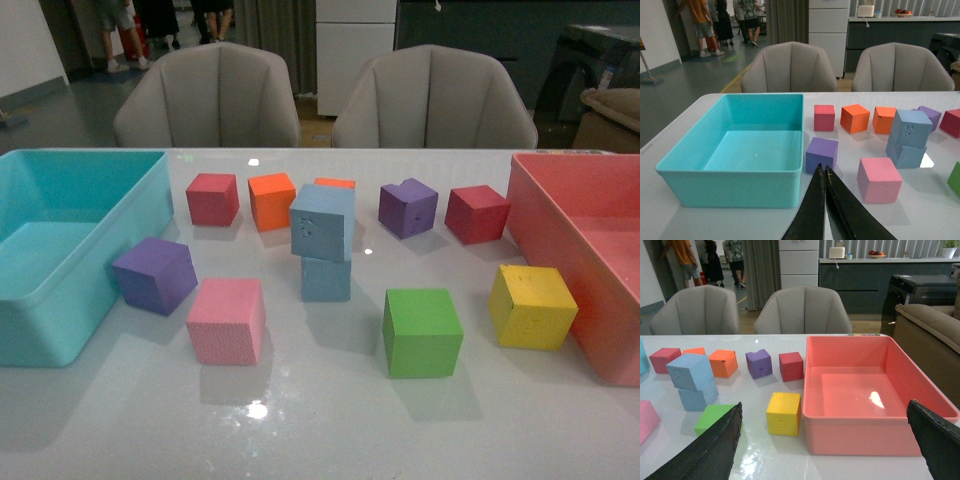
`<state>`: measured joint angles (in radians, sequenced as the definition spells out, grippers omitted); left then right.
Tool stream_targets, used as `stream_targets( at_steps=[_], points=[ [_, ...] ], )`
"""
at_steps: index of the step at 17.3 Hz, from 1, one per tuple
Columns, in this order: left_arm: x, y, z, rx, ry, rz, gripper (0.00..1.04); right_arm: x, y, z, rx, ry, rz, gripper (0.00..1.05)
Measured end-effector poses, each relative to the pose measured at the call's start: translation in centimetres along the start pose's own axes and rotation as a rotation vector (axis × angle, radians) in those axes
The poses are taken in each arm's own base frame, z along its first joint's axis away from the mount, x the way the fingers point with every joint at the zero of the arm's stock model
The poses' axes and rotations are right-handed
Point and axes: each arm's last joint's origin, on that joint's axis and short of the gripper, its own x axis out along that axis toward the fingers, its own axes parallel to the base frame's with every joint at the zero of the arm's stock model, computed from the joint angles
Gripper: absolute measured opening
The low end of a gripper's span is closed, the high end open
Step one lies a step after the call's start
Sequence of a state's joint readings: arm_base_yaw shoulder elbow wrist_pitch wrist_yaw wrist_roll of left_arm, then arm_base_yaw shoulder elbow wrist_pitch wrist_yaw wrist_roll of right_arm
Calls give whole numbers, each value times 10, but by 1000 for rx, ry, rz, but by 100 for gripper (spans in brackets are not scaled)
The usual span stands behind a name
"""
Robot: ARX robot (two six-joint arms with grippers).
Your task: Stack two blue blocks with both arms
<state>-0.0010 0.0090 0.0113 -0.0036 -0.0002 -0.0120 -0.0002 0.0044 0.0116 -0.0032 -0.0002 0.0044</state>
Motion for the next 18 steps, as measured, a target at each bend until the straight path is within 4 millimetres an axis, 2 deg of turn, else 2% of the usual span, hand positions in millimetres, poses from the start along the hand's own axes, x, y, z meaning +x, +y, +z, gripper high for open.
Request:
stream_targets(
  at_steps=[2,5,7,9,10,11,18],
  points=[
    [0,0,0,1,0,0,16,0,0,0,0,0,0,98],
    [0,0,0,1,0,0,43,0,0,0,0,0,0,98],
    [0,0,0,0,0,0,74,0,0,0,0,0,0,98],
    [0,0,0,1,0,0,94,0,0,0,0,0,0,98],
    [0,0,0,2,0,0,100,0,0,0,0,0,0,98],
    [0,0,0,1,0,0,97,0,0,0,0,0,0,98],
    [0,0,0,2,0,0,98,0,0,0,0,0,0,98]
  ],
)
